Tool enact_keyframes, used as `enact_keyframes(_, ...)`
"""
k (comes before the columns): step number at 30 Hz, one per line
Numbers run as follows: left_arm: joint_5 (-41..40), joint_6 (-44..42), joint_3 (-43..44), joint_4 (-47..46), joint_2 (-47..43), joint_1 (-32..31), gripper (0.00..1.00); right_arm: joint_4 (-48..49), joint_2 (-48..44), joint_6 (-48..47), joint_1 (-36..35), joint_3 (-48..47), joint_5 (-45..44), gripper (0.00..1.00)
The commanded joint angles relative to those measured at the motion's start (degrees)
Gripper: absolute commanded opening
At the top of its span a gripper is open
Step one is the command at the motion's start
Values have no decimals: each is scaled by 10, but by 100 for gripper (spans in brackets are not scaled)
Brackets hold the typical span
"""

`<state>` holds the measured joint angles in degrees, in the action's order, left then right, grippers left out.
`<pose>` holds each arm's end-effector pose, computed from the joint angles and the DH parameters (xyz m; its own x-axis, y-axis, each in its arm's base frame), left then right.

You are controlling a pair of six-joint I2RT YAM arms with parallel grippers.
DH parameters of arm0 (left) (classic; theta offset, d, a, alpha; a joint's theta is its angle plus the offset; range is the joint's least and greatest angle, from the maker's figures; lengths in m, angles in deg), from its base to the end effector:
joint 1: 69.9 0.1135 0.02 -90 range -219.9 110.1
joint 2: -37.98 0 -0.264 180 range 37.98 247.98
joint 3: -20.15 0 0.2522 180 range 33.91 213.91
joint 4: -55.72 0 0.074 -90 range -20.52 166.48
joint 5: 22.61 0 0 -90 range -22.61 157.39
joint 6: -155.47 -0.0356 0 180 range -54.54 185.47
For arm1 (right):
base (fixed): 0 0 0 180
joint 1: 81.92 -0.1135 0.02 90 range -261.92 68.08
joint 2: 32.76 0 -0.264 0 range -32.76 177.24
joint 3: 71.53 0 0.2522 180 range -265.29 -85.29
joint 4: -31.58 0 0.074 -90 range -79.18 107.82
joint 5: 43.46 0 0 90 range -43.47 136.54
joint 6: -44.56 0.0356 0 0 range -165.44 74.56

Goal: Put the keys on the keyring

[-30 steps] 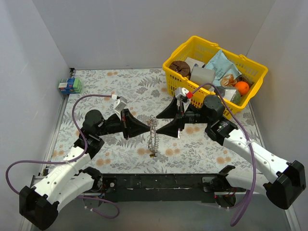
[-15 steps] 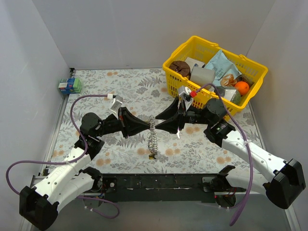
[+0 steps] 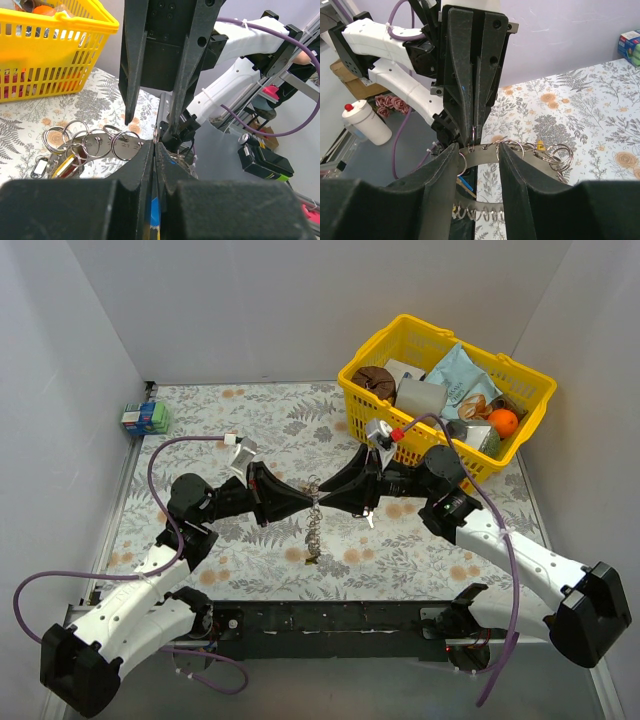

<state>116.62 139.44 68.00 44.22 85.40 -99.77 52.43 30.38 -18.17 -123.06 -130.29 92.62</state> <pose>0.1502 -0.1174 0.3299 -0.8806 -0.2180 -0.4206 0.4395 -0.0445 -0.8971 0.1690 0.1817 0.3577 -0.2577 0.1969 -0.9460 -0.9659 -0.0251 0.2579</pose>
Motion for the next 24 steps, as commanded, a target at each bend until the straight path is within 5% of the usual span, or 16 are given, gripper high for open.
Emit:
enact_keyframes(1, -11, 1, 5, -14, -6, -5, 0, 27, 9, 1, -7, -4, 4, 45)
enact_keyframes(17, -7, -3, 9, -10, 0, -8, 0, 27, 20, -1, -18, -11, 4, 26)
enact_keyframes(24, -5, -8, 12, 0, -1, -10, 0, 20, 22, -4, -19, -15, 1, 1)
